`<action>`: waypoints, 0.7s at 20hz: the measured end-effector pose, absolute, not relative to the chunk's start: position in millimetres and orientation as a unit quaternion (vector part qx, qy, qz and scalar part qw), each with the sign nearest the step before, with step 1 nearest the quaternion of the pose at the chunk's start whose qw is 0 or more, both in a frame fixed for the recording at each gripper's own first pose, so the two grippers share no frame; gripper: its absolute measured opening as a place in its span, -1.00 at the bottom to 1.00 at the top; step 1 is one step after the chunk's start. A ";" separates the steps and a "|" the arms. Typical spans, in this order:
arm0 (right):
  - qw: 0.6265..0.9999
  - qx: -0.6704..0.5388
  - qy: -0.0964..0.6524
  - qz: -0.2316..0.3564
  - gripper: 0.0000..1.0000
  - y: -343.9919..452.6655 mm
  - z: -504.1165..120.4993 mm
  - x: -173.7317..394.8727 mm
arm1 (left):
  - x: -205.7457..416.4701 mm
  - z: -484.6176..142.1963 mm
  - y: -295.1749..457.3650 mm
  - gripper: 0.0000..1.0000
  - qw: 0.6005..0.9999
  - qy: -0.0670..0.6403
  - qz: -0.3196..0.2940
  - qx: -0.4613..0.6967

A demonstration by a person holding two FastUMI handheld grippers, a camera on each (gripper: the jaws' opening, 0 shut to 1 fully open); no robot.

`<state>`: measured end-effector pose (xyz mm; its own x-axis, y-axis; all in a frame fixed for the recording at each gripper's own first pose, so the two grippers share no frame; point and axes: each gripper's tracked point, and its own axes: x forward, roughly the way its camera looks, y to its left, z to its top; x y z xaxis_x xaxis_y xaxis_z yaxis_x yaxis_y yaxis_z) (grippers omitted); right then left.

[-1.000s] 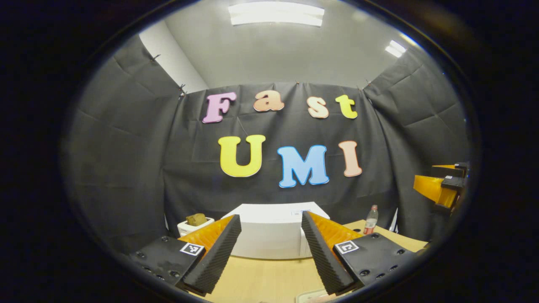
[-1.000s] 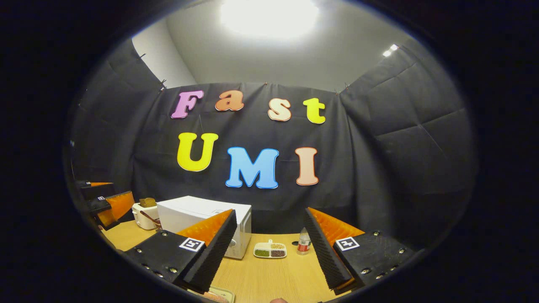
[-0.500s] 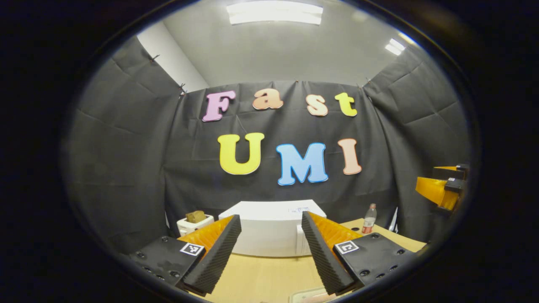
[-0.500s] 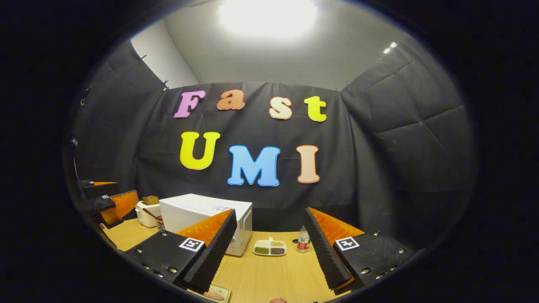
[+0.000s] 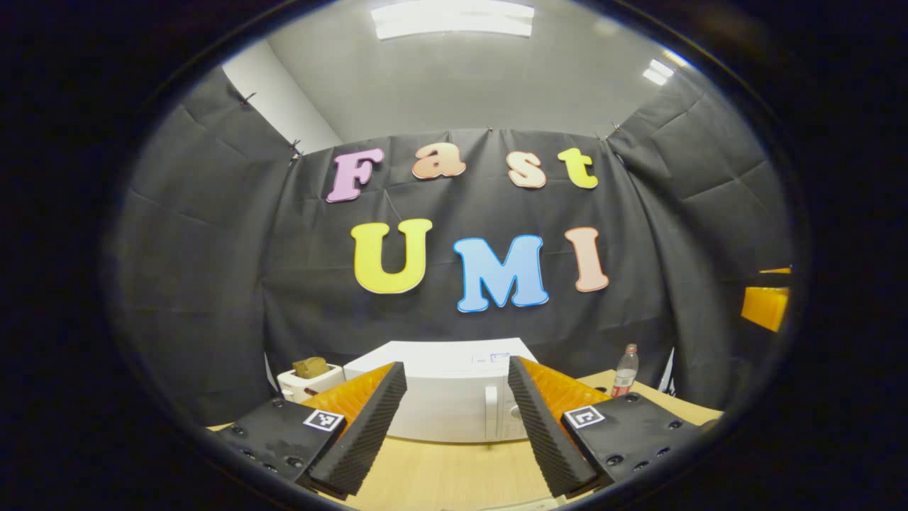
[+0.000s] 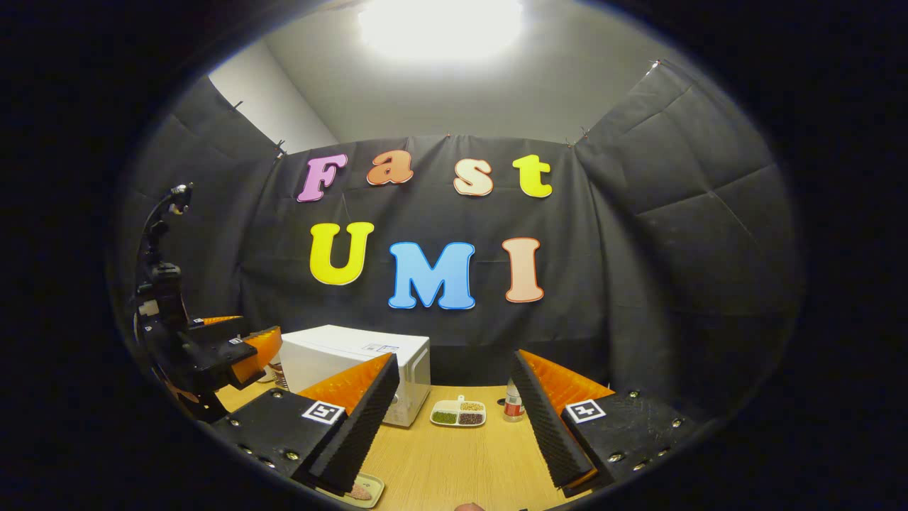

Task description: Open the microwave oven with the left hand, put the food in, and close the microwave oven.

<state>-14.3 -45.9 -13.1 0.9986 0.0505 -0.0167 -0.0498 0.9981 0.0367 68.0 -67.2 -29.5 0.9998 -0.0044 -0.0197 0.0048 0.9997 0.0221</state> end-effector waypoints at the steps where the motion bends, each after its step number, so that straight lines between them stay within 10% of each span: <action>1: 1.000 0.017 0.008 0.016 0.94 -48.4 -13.0 -11.1 | 83.0 -35.1 -69.3 0.93 1.000 0.013 -0.009 0.009; 14: 0.995 -0.020 0.030 -0.094 0.94 -52.3 -18.4 11.8 | 220.7 -151.4 -91.5 0.94 0.994 0.077 -0.072 -0.001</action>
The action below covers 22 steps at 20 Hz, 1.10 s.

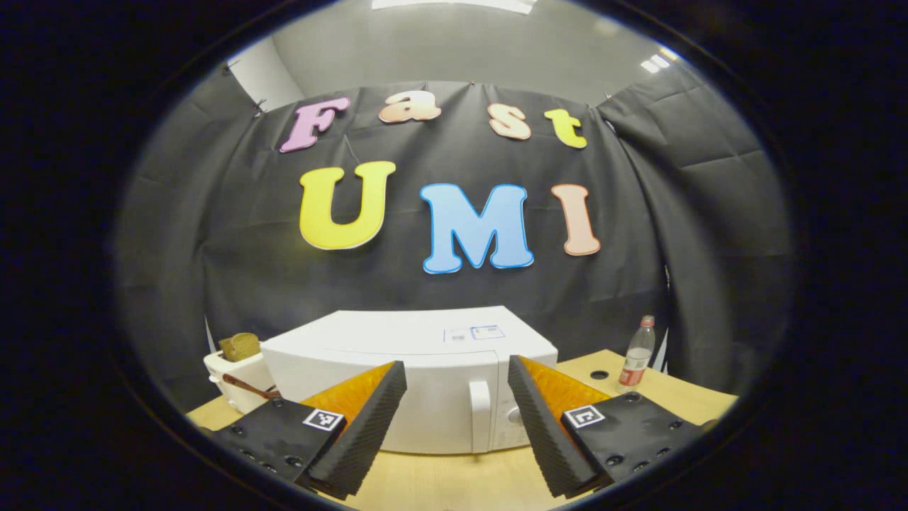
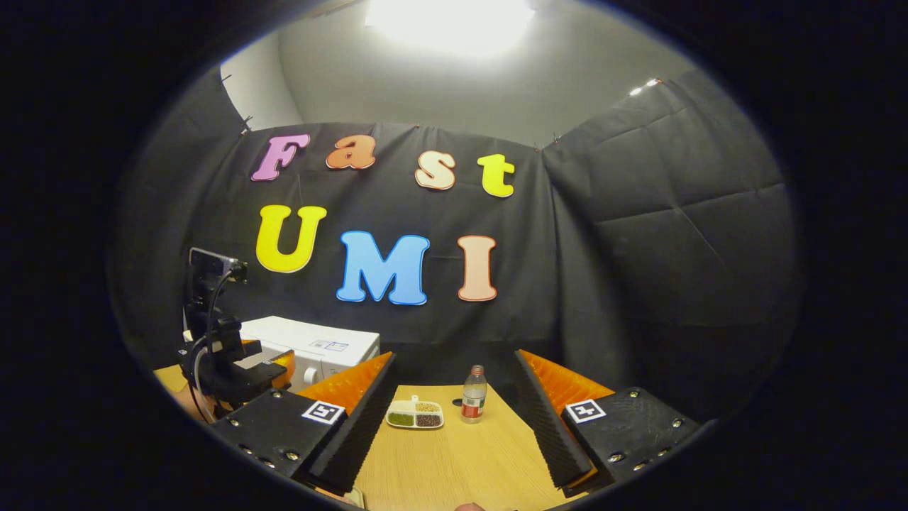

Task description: Open the microwave oven with the left hand, put the food in, and close the microwave oven.

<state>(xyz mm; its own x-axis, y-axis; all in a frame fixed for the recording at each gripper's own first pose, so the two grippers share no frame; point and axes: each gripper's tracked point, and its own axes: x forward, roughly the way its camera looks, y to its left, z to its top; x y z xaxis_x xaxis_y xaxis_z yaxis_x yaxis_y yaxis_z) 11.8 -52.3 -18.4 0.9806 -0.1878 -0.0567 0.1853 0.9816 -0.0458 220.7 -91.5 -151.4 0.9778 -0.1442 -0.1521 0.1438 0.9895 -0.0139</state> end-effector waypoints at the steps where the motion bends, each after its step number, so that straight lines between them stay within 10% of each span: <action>1: 0.994 -0.022 0.033 -0.099 0.94 -51.4 -18.7 11.5 | 226.5 -160.2 -95.2 0.93 0.993 0.084 -0.077 -0.004; 11: 0.986 -0.035 0.070 -0.145 0.94 -53.3 -33.6 2.4 | 264.7 -245.9 -128.4 0.77 0.984 0.143 -0.110 0.002; 22: 0.985 -0.050 0.068 -0.151 0.94 -61.1 -29.0 -12.3 | 271.1 -265.8 -132.1 -0.30 0.981 0.163 -0.101 0.020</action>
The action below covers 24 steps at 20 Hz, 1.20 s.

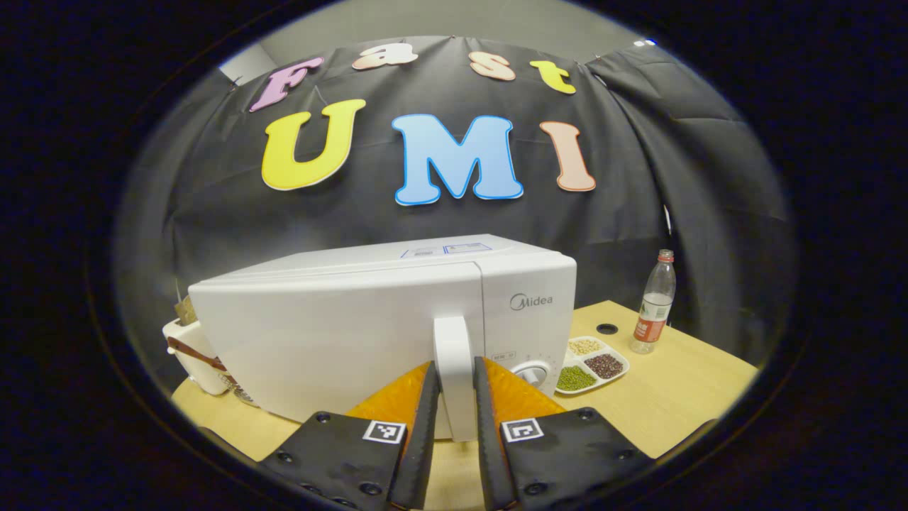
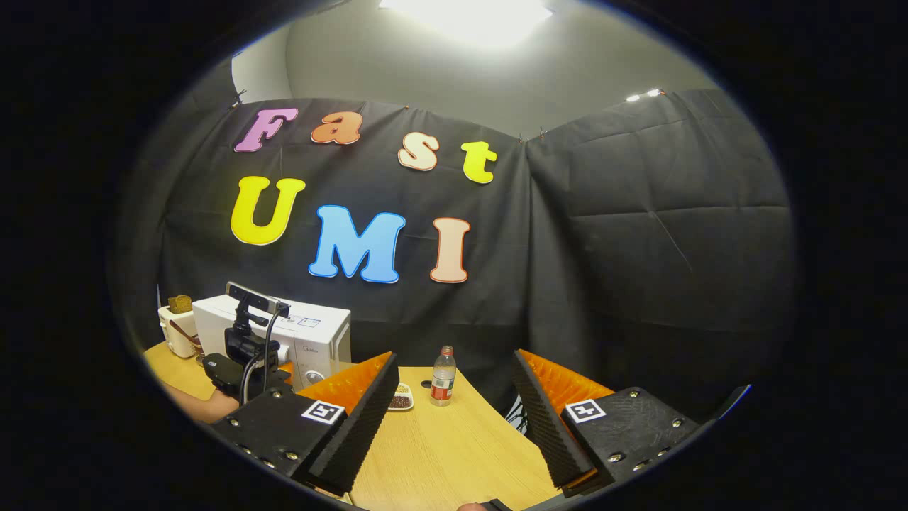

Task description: Open the microwave oven with the left hand, put the food in, and close the microwave oven.

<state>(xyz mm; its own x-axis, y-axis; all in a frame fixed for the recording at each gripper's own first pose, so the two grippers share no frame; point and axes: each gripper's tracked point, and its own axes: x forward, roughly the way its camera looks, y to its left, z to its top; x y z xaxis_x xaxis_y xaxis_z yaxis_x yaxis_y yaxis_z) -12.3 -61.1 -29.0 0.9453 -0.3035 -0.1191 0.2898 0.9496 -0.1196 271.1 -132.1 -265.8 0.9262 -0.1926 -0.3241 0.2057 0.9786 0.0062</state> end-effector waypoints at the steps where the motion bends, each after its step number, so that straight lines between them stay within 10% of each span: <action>1: 0.985 -0.051 0.068 -0.149 0.94 -62.1 -28.9 -12.8 | 270.2 -265.8 -132.1 -0.36 0.981 0.166 -0.101 0.017; 7: 0.988 -0.053 0.052 -0.132 0.94 -67.1 -21.2 -17.5 | 268.0 -264.3 -130.6 -0.79 0.978 0.186 -0.089 0.011; 24: 0.995 -0.032 0.064 -0.069 0.95 -74.7 -37.0 1.8 | 224.8 -256.7 -115.4 -0.87 0.980 0.191 -0.052 -0.008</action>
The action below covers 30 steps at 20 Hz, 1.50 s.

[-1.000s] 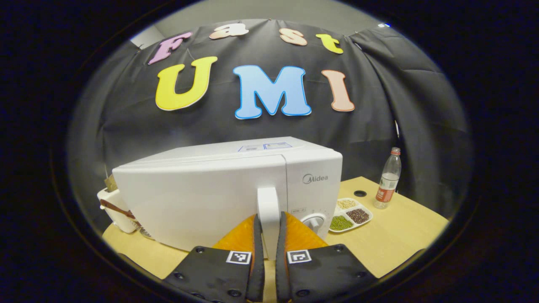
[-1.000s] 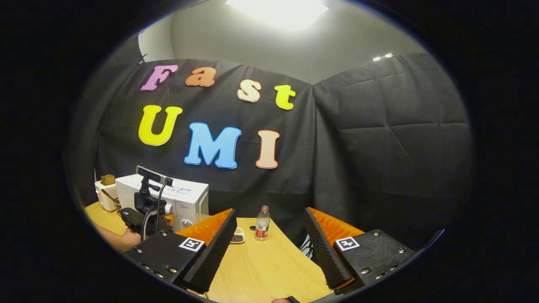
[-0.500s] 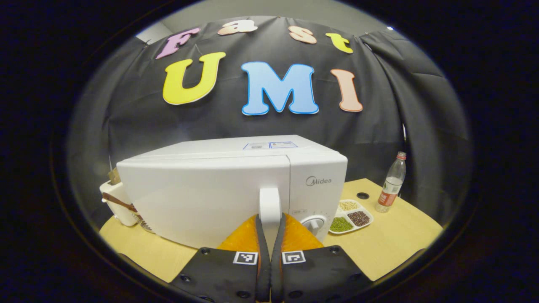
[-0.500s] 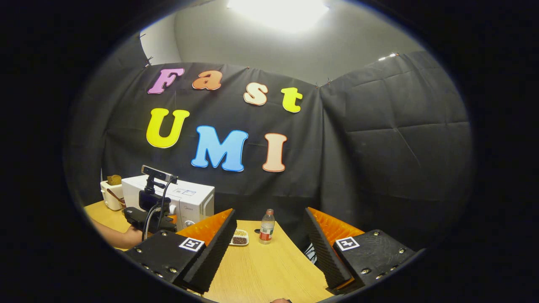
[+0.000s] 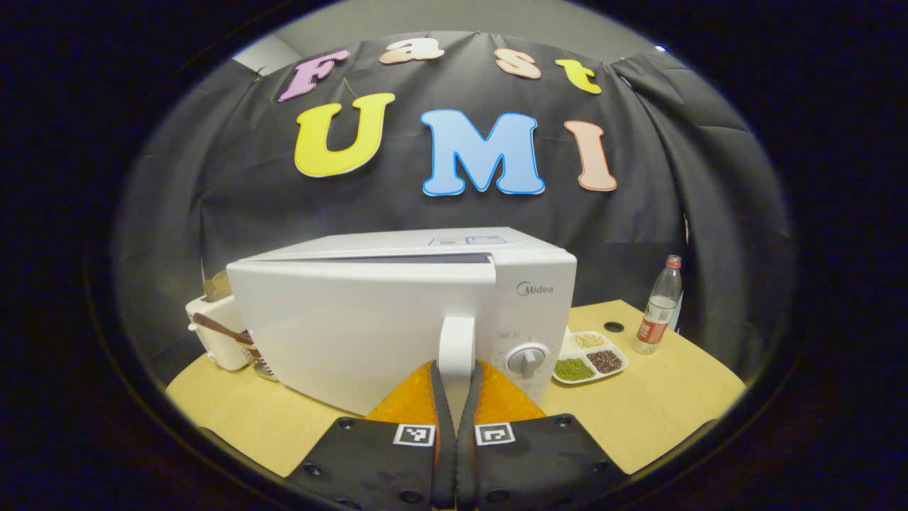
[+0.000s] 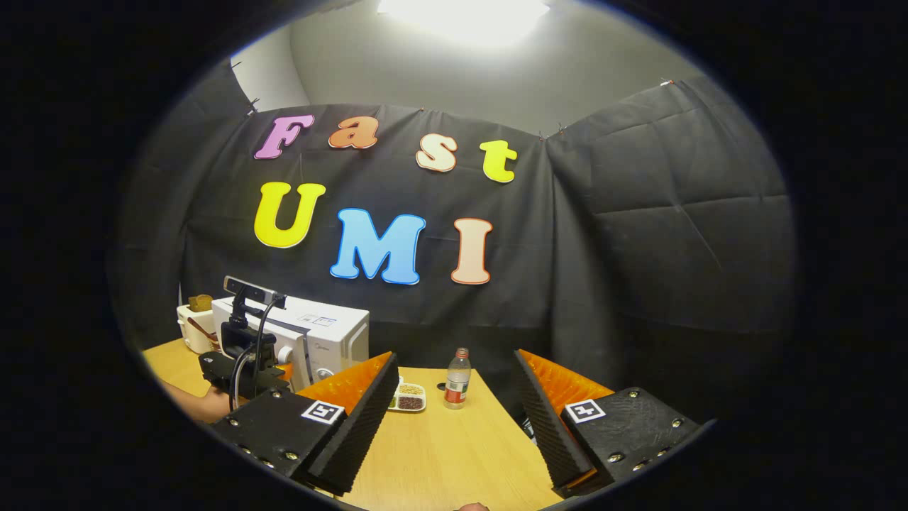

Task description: Open the microwave oven with the left hand, put the food in, and close the microwave oven.

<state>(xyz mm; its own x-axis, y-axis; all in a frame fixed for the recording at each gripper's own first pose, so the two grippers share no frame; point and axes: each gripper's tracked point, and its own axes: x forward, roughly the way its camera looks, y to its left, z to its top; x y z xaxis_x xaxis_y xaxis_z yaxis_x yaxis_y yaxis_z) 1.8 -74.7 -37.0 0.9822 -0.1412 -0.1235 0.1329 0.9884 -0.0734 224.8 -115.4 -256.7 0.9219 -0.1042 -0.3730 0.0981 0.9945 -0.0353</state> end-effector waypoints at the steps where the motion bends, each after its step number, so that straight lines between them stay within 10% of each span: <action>1: 0.995 -0.033 0.065 -0.065 0.95 -72.7 -38.8 5.6 | 219.6 -259.1 -113.4 -0.87 0.978 0.199 -0.054 -0.009; 30: 0.996 -0.005 0.051 0.071 0.94 51.8 -33.8 -19.0 | 56.0 -242.0 41.6 -0.87 0.976 0.218 -0.020 0.008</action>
